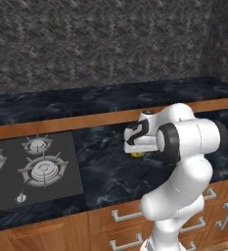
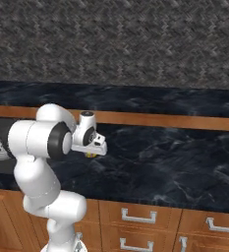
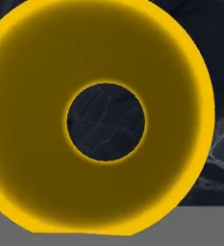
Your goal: Clear the mugs and bowl far away from the sink.
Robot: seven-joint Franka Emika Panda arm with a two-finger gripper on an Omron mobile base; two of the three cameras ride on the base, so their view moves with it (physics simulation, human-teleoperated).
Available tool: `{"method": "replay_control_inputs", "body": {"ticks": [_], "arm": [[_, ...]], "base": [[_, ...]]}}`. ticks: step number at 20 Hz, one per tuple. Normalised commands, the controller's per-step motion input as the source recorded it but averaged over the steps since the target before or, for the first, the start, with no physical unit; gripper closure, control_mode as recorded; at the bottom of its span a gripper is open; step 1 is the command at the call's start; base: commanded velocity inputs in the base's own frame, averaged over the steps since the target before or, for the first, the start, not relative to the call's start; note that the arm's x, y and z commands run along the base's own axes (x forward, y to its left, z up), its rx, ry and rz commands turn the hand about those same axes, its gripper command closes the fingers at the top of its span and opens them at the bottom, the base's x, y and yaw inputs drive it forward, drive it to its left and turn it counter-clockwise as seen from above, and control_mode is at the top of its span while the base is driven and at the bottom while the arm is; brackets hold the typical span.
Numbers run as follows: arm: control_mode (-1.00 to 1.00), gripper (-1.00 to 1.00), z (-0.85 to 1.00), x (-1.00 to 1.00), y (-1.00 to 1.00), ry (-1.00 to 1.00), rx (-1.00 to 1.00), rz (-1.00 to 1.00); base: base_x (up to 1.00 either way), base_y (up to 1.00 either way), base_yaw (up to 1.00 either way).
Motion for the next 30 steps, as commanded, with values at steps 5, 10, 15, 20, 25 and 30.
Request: {"method": "replay_control_inputs", "body": {"ticks": [5,10,15,20,25,30], "arm": [[-1.00,-1.00,-0.30,0.30,0.00,0.08,0.00,0.00],[-1.00,-1.00,0.12,-0.06,-0.03,0.00,0.03,0.00],[-1.00,-1.00,0.45,-0.19,-0.08,0.00,0.09,0.00],[-1.00,-1.00,0.61,-0.35,0.00,0.02,0.04,0.00],[-1.00,-1.00,0.71,-0.35,0.00,0.01,0.00,0.00],[-1.00,-1.00,0.69,-0.85,0.00,0.02,0.00,0.00]], "base": [[0.00,0.00,0.00],[0.00,0.00,0.00],[0.00,0.00,0.00],[0.00,0.00,0.00],[0.00,0.00,0.00],[0.00,0.00,0.00]]}}
